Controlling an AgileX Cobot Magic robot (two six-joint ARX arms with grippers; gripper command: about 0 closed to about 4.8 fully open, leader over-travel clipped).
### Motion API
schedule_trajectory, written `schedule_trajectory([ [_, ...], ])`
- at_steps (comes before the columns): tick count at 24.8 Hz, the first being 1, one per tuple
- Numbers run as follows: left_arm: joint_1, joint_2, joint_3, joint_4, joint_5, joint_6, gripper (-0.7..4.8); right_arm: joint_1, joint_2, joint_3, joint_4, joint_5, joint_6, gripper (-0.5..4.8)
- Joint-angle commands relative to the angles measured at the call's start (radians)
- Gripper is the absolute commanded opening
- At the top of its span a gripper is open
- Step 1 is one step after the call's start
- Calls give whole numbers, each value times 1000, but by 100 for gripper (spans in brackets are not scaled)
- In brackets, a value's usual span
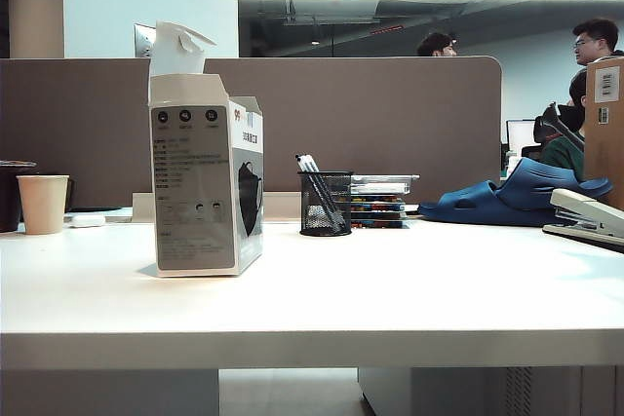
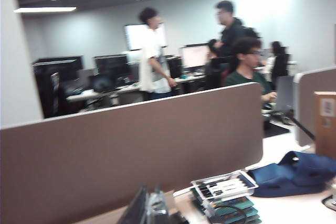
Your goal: Put the mask into the mask box.
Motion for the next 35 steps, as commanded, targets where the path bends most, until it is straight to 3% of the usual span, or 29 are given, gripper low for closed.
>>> schedule_trajectory([
  [1, -1, -44, 2, -101, -90, -1, -6, -4, -41, 2, -71, 60, -43, -5],
  [6, -1, -132, 1, -325, -259, 37, -6, -3, -116, -29, -115, 60, -50, -5],
  [19, -62, -296, -22, -523, -277, 105, -6, -3, -506, -449, -105, 61, -26, -5],
  [35, -98, -770, -328, -680, -277, 100, -6, -2, -1105, -990, -56, 67, 37, -5],
])
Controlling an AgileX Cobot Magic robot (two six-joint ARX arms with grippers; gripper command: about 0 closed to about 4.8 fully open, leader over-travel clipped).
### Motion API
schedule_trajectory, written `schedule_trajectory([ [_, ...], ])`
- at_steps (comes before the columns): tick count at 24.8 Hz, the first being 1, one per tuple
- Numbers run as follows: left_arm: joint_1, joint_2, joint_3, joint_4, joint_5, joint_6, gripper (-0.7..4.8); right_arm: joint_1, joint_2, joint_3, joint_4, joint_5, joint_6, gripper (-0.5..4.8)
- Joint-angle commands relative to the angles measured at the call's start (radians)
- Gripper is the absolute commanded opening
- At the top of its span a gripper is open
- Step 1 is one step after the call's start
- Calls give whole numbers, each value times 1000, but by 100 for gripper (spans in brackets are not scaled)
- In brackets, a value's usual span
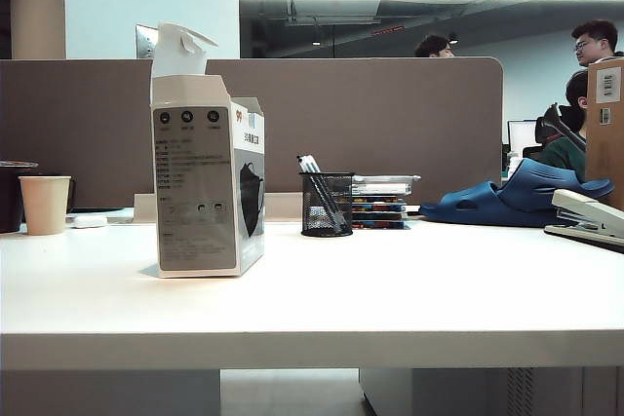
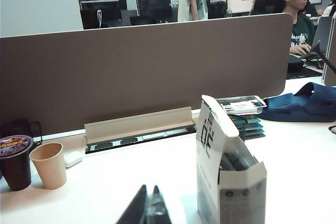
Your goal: Put the mask into the mask box.
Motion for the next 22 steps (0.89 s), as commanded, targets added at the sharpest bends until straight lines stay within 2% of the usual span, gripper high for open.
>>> schedule_trajectory([
  [1, 1, -90, -52, -27, -2, -4, -6, 2, -80, -68, 37, 2, 19, -5],
  [5, 2, -208, -113, -47, -16, -3, -6, 2, -171, -147, 66, 2, 44, -5],
  [11, 4, -203, -149, -58, -64, -3, -6, 7, -230, -248, 133, 5, 69, -5],
  [16, 3, -203, -254, 97, -225, -4, -6, 7, -230, -374, 325, 11, 70, -5],
  [19, 3, -203, -347, 220, -261, -15, -6, 7, -230, -460, 449, 32, 70, -5],
  [22, 3, -203, -422, 278, -258, -79, -6, 7, -230, -525, 515, 60, 68, -5],
])
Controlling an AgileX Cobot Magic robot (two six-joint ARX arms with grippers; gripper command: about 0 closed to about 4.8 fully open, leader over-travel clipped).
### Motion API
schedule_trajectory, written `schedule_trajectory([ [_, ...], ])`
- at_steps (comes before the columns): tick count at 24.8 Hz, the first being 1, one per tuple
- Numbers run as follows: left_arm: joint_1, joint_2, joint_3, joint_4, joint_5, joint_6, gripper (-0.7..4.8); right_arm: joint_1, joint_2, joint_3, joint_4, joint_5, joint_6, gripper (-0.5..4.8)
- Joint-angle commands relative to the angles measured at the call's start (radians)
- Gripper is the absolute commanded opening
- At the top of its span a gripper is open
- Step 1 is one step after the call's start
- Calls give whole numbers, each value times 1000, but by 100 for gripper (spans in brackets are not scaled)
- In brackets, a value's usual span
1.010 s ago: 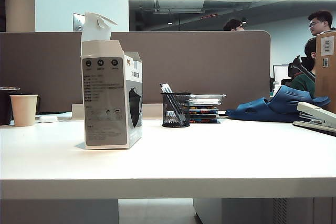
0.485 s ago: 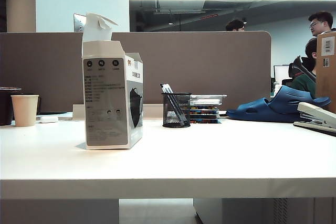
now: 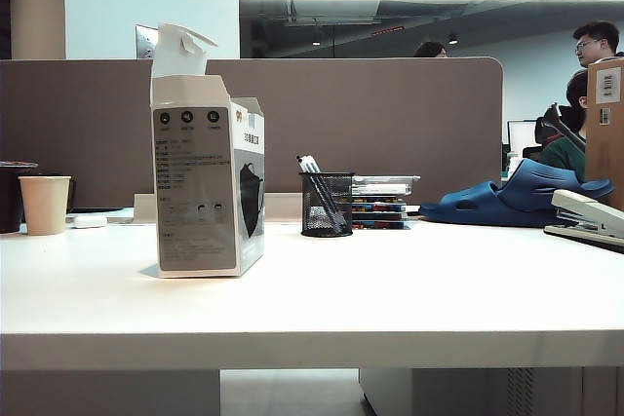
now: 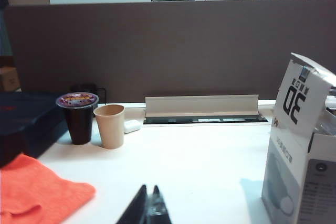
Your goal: Put the mask into the mask box.
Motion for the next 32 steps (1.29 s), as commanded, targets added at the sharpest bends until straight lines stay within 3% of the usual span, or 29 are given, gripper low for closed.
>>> schedule_trajectory([
  [1, 1, 0, -53, 70, 5, -62, -6, 2, -8, -42, 80, 40, 0, -6],
  [11, 1, 0, -107, 79, 11, -47, -6, 2, -8, -170, 134, 74, -34, -5],
  [32, 1, 0, -142, 55, 11, -30, -6, 1, -8, -170, 130, 82, -38, -5],
])
